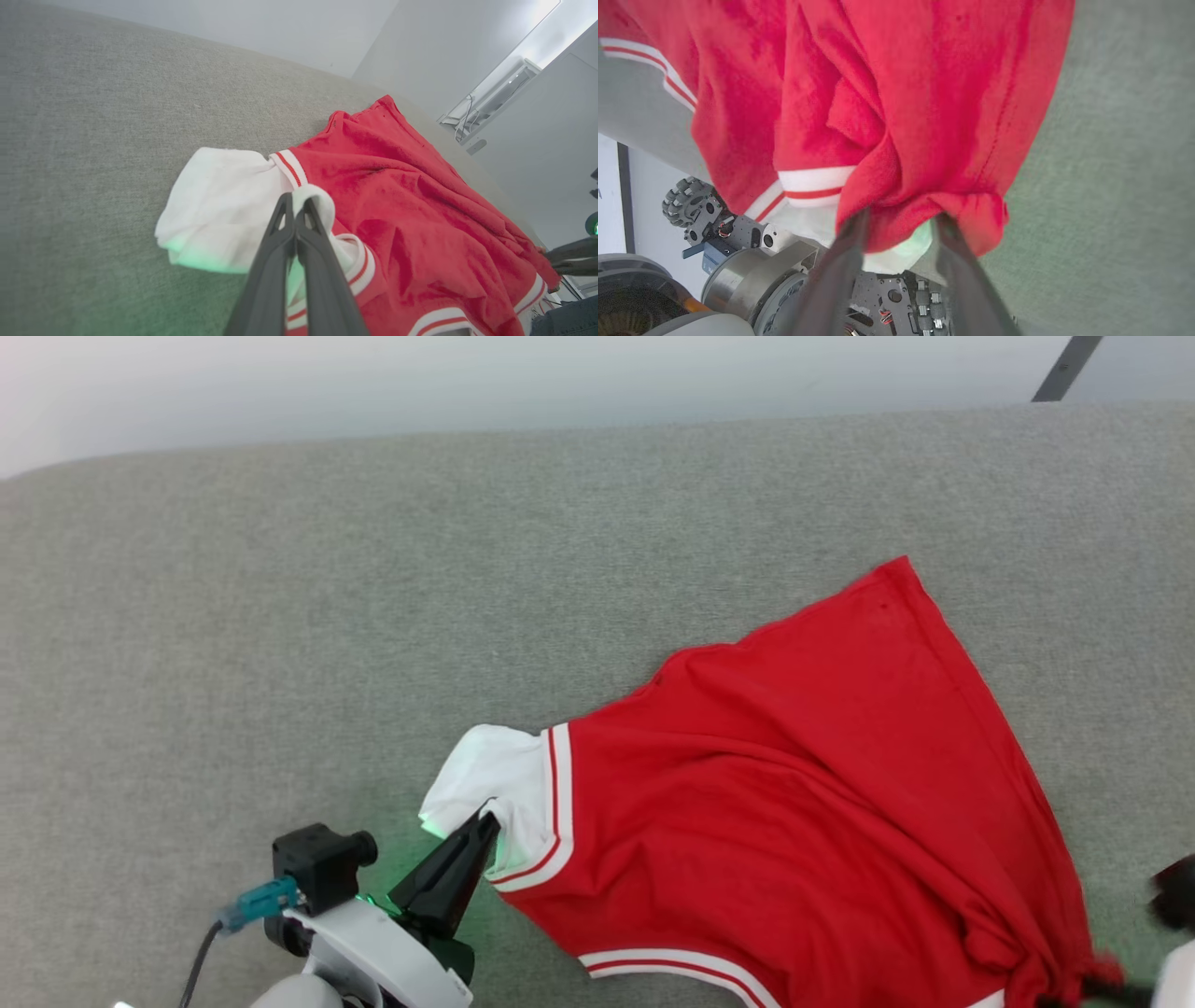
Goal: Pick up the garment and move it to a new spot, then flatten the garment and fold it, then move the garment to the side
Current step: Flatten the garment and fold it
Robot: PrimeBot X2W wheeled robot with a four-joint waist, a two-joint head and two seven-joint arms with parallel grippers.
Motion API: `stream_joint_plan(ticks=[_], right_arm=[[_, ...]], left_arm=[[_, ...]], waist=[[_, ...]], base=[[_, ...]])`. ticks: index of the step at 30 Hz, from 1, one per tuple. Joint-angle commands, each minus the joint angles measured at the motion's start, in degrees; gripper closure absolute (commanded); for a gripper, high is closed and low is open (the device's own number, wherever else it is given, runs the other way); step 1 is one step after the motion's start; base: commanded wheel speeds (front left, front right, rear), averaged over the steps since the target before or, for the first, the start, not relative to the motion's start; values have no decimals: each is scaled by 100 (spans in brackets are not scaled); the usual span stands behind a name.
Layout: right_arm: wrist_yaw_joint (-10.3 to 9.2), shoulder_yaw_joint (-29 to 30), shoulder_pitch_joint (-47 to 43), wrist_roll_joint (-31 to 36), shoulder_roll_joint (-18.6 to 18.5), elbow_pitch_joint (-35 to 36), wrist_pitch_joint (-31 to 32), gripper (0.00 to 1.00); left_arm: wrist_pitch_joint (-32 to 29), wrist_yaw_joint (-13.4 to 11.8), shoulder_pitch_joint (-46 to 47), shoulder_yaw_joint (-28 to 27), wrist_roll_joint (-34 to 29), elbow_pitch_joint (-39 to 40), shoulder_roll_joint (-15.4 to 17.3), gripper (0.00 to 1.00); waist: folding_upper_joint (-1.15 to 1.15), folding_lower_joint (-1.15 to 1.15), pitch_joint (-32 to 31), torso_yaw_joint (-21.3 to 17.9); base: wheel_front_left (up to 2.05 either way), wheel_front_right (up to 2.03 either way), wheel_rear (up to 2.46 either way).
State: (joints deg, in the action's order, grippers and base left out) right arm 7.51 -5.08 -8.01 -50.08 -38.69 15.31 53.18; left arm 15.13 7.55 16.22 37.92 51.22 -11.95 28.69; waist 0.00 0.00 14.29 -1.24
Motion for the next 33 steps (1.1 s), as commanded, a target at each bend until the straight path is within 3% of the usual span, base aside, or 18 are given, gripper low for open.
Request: stream_joint_plan(ticks=[1,7,11,15,21,29,32,33], right_arm=[[-3,165,45,-90,-80,64,-57,0],[-3,836,330,-209,-486,409,-120,0],[-3,912,1187,121,-586,293,-489,0],[-3,260,2408,623,-449,-222,-1198,0],[-4,-1106,3856,1122,-403,-1666,-1803,0],[-4,-2153,4784,1295,-490,-3032,-2167,0],[0,-2821,5012,1161,-553,-3520,-2168,0],[1,-3045,4998,1073,-542,-3573,-2120,28]], left_arm=[[-1,-16,-39,-11,-70,13,-23,100],[-1,-16,56,60,-102,73,-75,100],[-1,-16,144,111,-116,82,-134,100],[-1,-16,262,199,-133,83,-205,100],[-1,-16,531,358,-98,58,-311,100],[-1,-16,797,535,-106,-5,-498,100],[-1,-16,851,572,-65,-85,-591,100],[-1,-16,850,588,-8,-111,-615,100]], waist=[[0,0,-8,54],[0,0,54,238],[0,0,128,358],[0,0,265,498],[0,0,565,824],[0,0,950,1180],[0,0,1012,1262],[0,0,1011,1270]], base=[[0,0,0],[0,0,0],[0,0,0],[0,0,0],[0,0,0],[0,0,0],[0,0,0],[0,0,0]])
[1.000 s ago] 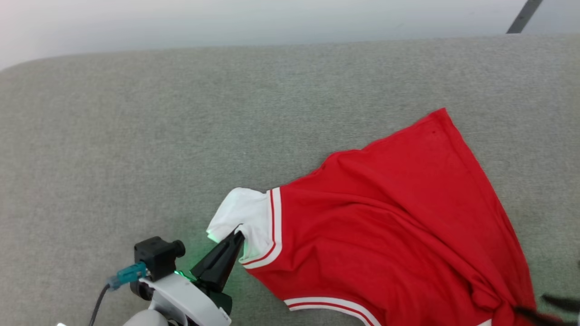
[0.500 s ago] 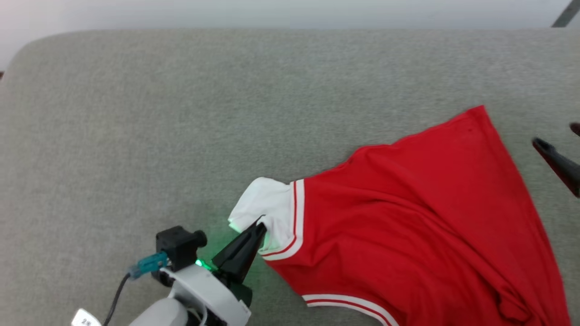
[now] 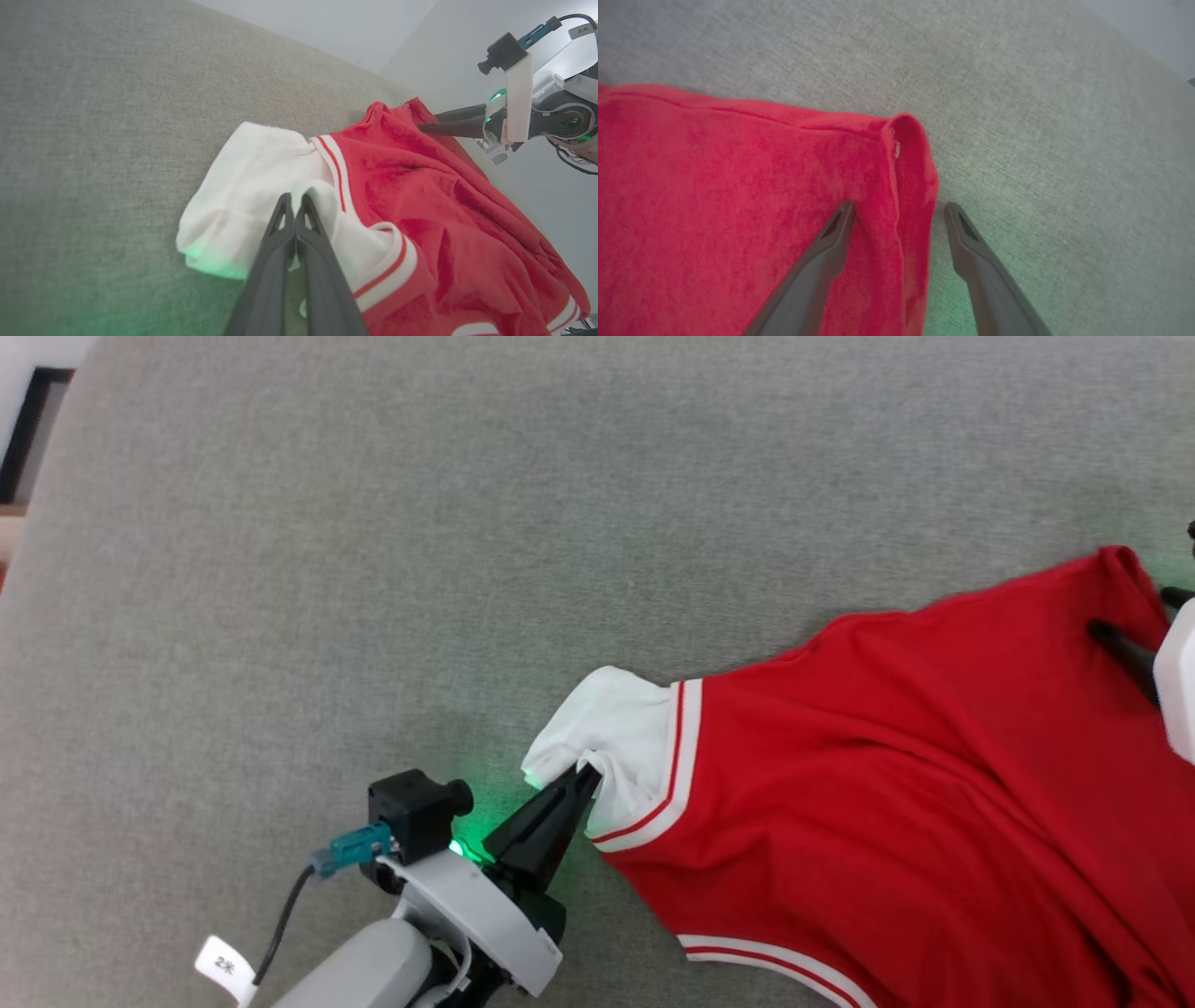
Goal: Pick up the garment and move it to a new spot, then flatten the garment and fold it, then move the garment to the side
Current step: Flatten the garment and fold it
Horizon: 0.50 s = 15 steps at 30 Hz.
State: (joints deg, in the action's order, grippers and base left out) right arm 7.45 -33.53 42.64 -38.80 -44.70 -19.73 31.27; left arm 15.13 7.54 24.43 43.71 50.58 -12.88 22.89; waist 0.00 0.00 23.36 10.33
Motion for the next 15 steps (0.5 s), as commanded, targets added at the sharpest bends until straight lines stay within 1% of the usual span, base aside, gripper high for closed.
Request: stream_joint_plan(ticks=[1,2,6,8,10,11,13,14,15], right_arm=[[6,-378,-78,-174,63,-111,100,73],[11,-525,-82,-292,63,-126,97,100],[16,-772,10,-566,-24,-223,36,100],[10,-774,170,-703,-89,-323,-98,100],[-2,-724,379,-833,-76,-428,-290,100],[-1,-609,504,-963,-27,-499,-417,100],[1,-197,754,-1480,279,-698,-680,100],[2,-33,942,-1570,346,-803,-822,100],[1,54,1124,-1516,357,-914,-955,100]], left_arm=[[-1,-14,36,16,116,-37,-41,100],[-1,-15,44,21,183,-53,-37,100],[-1,-14,80,30,442,-38,11,100],[-1,-14,166,44,600,-24,82,100],[-1,-14,321,130,698,-47,201,100],[-1,-14,439,182,767,-61,259,100],[-43,-15,782,305,875,-110,404,100],[-95,-15,991,347,940,-131,462,100],[-142,-14,1226,357,1022,-169,511,100]], waist=[[0,0,98,114],[0,0,92,110],[0,0,56,84],[0,0,3,54],[0,0,-65,17],[0,0,-96,-2],[0,0,-189,-44],[0,0,-225,-61],[0,0,-266,-81]], base=[[0,0,0],[0,0,0],[0,0,0],[0,0,0],[0,0,0],[0,0,0],[0,0,0],[0,0,0],[0,0,0]])
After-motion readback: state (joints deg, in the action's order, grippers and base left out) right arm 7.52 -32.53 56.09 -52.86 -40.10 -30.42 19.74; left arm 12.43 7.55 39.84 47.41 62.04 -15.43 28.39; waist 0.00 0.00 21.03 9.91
